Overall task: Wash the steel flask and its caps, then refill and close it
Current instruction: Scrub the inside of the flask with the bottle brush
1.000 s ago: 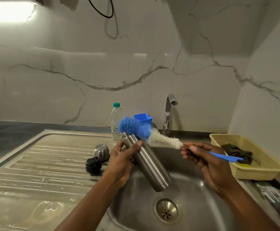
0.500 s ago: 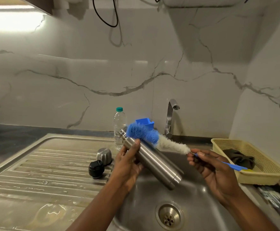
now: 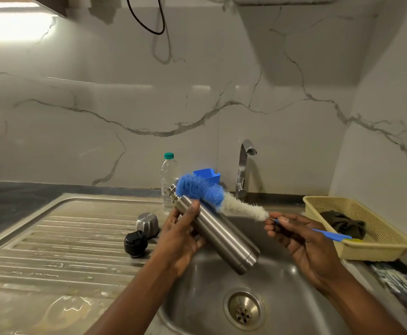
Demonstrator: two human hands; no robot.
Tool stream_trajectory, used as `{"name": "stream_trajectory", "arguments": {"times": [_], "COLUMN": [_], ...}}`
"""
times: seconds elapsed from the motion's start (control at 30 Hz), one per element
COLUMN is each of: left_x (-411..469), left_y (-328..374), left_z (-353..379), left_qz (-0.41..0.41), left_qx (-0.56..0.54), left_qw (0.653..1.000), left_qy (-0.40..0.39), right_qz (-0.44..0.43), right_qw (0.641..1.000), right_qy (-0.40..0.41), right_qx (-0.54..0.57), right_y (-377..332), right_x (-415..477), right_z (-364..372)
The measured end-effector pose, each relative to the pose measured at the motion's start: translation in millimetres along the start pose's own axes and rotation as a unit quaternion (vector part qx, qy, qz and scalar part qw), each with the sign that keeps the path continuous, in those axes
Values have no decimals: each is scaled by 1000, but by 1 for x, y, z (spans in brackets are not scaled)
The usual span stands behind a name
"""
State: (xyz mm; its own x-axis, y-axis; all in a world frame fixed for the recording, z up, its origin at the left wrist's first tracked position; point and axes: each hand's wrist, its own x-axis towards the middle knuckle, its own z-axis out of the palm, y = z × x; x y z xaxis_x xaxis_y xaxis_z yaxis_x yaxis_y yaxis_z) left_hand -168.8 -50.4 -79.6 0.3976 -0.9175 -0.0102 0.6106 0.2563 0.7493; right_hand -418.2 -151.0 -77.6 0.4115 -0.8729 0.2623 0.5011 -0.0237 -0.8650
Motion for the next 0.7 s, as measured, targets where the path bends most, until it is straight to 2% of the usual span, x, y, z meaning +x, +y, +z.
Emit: {"name": "stream_trajectory", "arguments": {"times": [0.2,0.3,0.5,0.7], "left_x": [1,4,1,4], "left_y": [5,14,10,22], "left_z": [-3,-6,-3,-9], "left_qz": [8,23,10,56], "left_qx": [15,-32,-16,-55], "left_qw": [1000,999,1000,997], "left_qy": [-2,0,-5,3], "right_qz": [5,0,41,30], "right_qw": [1000,1000,999,999], "right_qy": [-3,19,-28,15], "right_qx": [4,13,11,16], "right_y": [-7,-13,7,-15], "right_x": [0,1,-1,1], "right_z": [0,-7,6,-12]}}
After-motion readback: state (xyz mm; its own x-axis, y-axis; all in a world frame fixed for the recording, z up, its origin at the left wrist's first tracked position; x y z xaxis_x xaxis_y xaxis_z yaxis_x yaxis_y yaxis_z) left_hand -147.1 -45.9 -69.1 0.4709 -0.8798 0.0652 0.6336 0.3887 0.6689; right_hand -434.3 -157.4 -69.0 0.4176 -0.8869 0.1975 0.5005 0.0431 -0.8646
